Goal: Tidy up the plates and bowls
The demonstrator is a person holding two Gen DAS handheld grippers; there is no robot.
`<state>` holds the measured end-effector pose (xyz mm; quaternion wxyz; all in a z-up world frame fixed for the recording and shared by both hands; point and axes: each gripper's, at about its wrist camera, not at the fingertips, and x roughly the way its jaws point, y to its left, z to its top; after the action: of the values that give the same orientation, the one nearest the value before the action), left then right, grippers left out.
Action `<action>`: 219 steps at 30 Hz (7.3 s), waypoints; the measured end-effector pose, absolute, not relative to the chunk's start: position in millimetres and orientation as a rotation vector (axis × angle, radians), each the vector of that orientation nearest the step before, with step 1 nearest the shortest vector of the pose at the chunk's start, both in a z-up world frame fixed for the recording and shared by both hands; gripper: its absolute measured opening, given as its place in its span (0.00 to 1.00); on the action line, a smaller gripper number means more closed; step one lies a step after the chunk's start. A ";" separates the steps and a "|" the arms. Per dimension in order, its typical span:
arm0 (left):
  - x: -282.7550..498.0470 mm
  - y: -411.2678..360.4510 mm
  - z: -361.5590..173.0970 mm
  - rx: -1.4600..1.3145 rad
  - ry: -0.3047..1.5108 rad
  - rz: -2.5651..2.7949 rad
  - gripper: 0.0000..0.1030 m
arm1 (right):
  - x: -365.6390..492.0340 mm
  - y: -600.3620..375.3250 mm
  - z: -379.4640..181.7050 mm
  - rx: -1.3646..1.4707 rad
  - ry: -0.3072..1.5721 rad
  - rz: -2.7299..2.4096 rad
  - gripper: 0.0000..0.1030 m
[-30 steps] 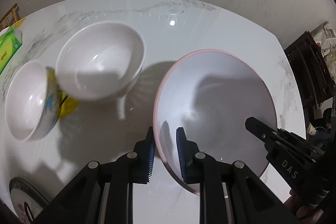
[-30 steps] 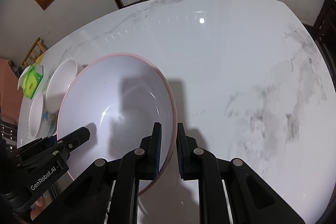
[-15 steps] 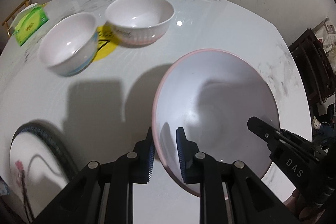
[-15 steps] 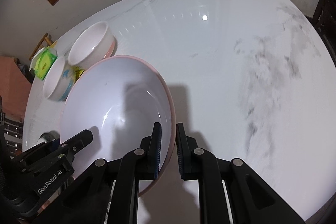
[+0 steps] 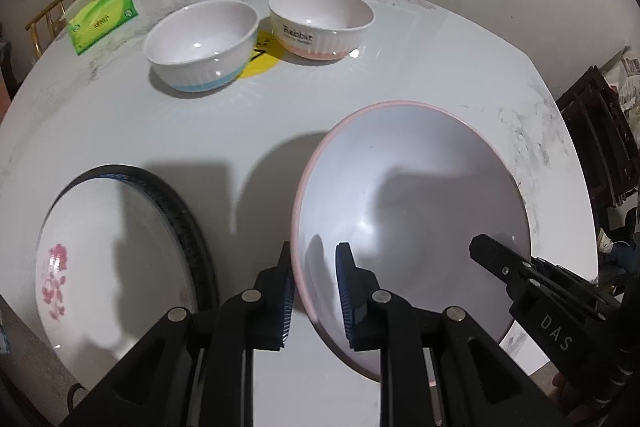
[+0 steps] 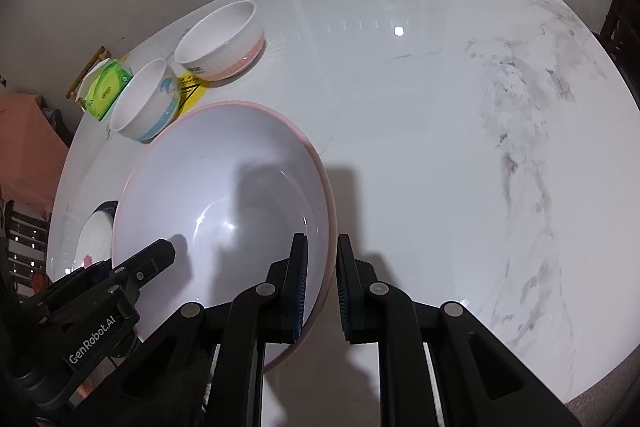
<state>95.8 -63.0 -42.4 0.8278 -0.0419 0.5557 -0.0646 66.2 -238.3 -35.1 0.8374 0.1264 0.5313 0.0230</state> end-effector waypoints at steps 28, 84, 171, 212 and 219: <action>64.0 7.0 -4.3 -0.184 1.058 -0.048 0.19 | 53.8 -174.3 -7.7 0.213 1.076 0.137 0.14; 24.5 150.6 -20.1 -0.306 1.082 0.198 0.19 | 58.2 -25.9 -28.2 0.034 1.183 0.392 0.18; 93.5 -33.7 -46.5 -0.034 1.173 -0.198 0.32 | 49.3 -209.2 -29.1 0.293 1.091 0.060 0.18; 268.1 112.6 -41.2 -0.361 1.141 -0.058 0.41 | 265.6 -88.2 -36.2 0.290 1.204 0.233 0.26; 274.9 104.9 -64.1 -0.335 1.212 -0.066 0.17 | 272.4 -85.4 -46.4 0.287 1.216 0.232 0.15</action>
<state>274.9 104.9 -64.1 0.8083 -0.1568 0.5667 -0.0309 272.4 -85.4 -46.4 0.8049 0.1340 0.5679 0.1082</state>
